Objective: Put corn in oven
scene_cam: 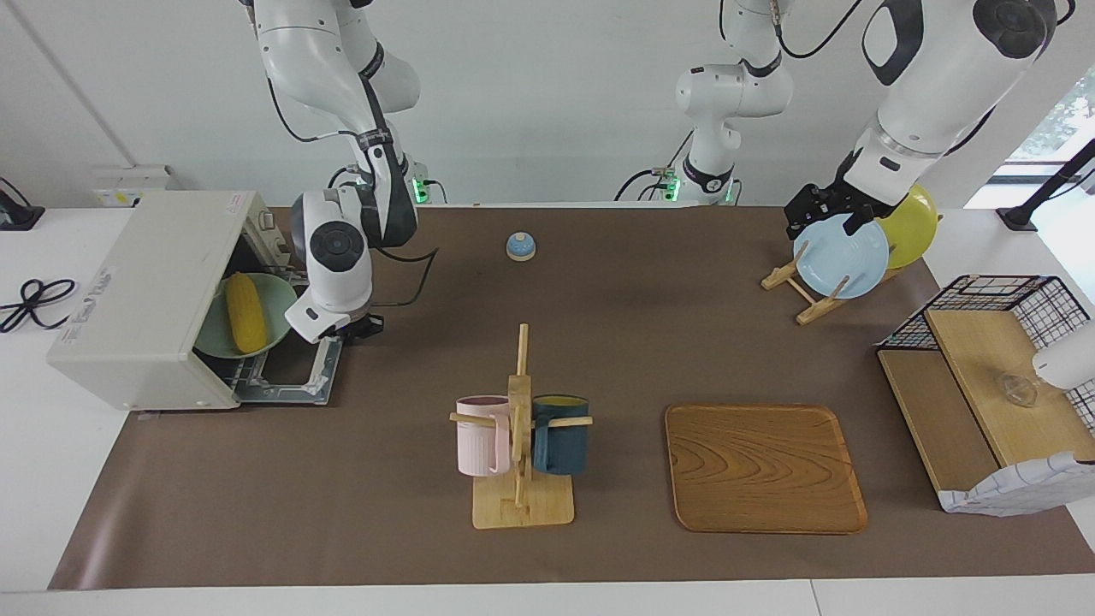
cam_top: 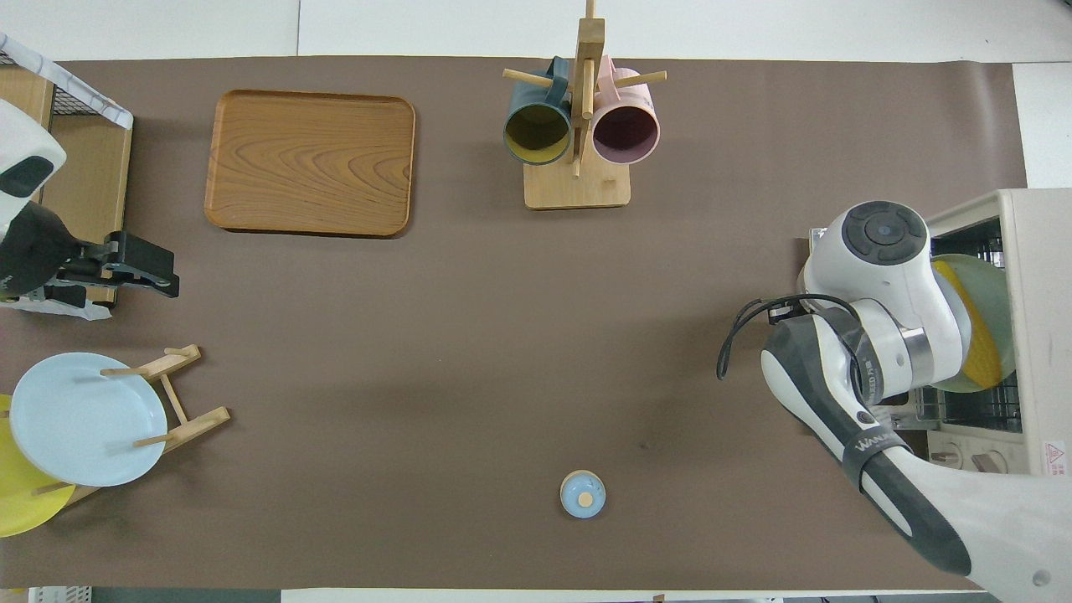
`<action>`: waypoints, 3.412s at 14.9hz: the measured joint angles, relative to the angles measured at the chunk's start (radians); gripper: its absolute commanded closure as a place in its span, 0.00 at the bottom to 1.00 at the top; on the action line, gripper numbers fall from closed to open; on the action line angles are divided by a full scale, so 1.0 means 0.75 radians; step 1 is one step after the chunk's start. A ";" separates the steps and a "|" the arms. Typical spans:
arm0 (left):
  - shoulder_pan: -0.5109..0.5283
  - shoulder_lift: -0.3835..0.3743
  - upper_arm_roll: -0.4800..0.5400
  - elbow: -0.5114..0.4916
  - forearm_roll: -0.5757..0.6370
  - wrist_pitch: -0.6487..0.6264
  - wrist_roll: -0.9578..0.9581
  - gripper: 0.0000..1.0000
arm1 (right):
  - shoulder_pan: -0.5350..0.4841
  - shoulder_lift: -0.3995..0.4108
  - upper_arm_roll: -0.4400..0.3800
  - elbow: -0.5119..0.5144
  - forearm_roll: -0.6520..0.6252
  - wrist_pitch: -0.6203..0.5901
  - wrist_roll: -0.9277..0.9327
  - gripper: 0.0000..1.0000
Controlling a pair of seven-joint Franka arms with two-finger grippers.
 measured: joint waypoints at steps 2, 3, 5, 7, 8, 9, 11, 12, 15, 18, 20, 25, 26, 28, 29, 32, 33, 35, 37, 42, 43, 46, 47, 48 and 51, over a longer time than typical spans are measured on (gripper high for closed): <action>0.000 0.000 0.000 0.000 0.000 0.000 0.000 0.00 | 0.014 -0.002 0.009 0.040 -0.036 -0.083 -0.001 1.00; 0.000 0.000 0.000 0.000 0.000 0.000 0.000 0.00 | 0.021 -0.005 0.014 0.084 -0.041 -0.163 -0.016 1.00; 0.000 0.000 0.000 0.000 0.000 0.000 0.000 0.00 | 0.020 -0.033 0.013 0.205 -0.044 -0.358 -0.126 1.00; 0.000 0.000 0.000 0.000 0.000 0.000 0.000 0.00 | -0.022 -0.084 0.001 0.297 -0.051 -0.472 -0.262 1.00; 0.000 0.000 0.000 0.000 0.000 0.000 0.000 0.00 | -0.054 -0.114 -0.006 0.320 -0.063 -0.500 -0.315 1.00; 0.000 0.000 0.000 0.000 0.000 0.000 0.000 0.00 | -0.083 -0.140 -0.015 0.329 -0.076 -0.514 -0.361 1.00; 0.000 0.000 0.000 0.000 0.000 0.000 0.000 0.00 | -0.131 -0.167 -0.028 0.333 -0.093 -0.515 -0.429 1.00; 0.000 0.000 0.000 0.000 0.000 0.000 0.000 0.00 | -0.148 -0.171 -0.029 0.337 -0.093 -0.515 -0.455 1.00; 0.000 0.000 0.000 0.000 0.000 0.000 0.000 0.00 | -0.185 -0.182 -0.030 0.346 -0.092 -0.515 -0.534 0.89; 0.000 0.000 0.000 0.000 0.000 0.000 0.000 0.00 | -0.226 -0.200 -0.033 0.348 -0.030 -0.516 -0.577 0.62; 0.000 0.000 0.000 0.000 0.000 0.000 0.000 0.00 | -0.232 -0.219 -0.033 0.366 0.057 -0.529 -0.580 0.40; 0.000 0.000 0.000 0.000 0.000 0.000 0.000 0.00 | -0.230 -0.325 -0.030 0.504 0.318 -0.629 -0.580 0.00; 0.000 0.000 0.000 0.000 0.000 0.000 0.000 0.00 | -0.226 -0.333 -0.027 0.545 0.350 -0.667 -0.580 0.00; 0.000 0.000 0.000 0.000 0.000 0.000 0.000 0.00 | -0.217 -0.325 -0.020 0.620 0.429 -0.737 -0.547 0.00; 0.000 0.000 0.000 0.000 0.000 0.000 0.000 0.00 | -0.216 -0.318 -0.016 0.646 0.462 -0.755 -0.520 0.00; 0.000 0.000 0.000 0.000 0.000 0.000 0.000 0.00 | -0.218 -0.291 -0.015 0.687 0.484 -0.763 -0.493 0.00; 0.000 0.000 0.000 0.000 0.000 0.000 0.000 0.00 | -0.219 -0.283 -0.016 0.692 0.485 -0.763 -0.491 0.00; 0.000 0.000 0.000 0.000 0.000 0.000 0.000 0.00 | -0.221 -0.272 -0.019 0.697 0.486 -0.767 -0.490 0.00; 0.000 0.000 0.000 0.000 0.000 0.000 0.000 0.00 | -0.221 -0.270 -0.024 0.698 0.486 -0.784 -0.490 0.00; 0.000 0.000 0.000 0.000 0.000 0.000 0.000 0.00 | -0.070 -0.271 -0.160 0.712 0.470 -0.801 -0.490 0.00; 0.000 0.000 0.000 0.000 0.000 0.000 0.000 0.00 | -0.062 -0.271 -0.171 0.715 0.470 -0.801 -0.490 0.00; 0.000 0.000 0.000 0.000 0.000 0.000 0.000 0.00 | -0.064 -0.272 -0.184 0.715 0.470 -0.800 -0.490 0.00; 0.000 0.000 0.000 0.000 0.000 0.000 0.000 0.00 | -0.065 -0.272 -0.186 0.715 0.470 -0.800 -0.490 0.00; 0.000 0.000 0.000 0.000 0.000 0.000 0.000 0.00 | -0.068 -0.272 -0.187 0.715 0.470 -0.800 -0.490 0.00; 0.000 0.000 0.000 0.000 0.000 0.000 0.000 0.00 | -0.102 -0.271 -0.175 0.715 0.470 -0.800 -0.490 0.00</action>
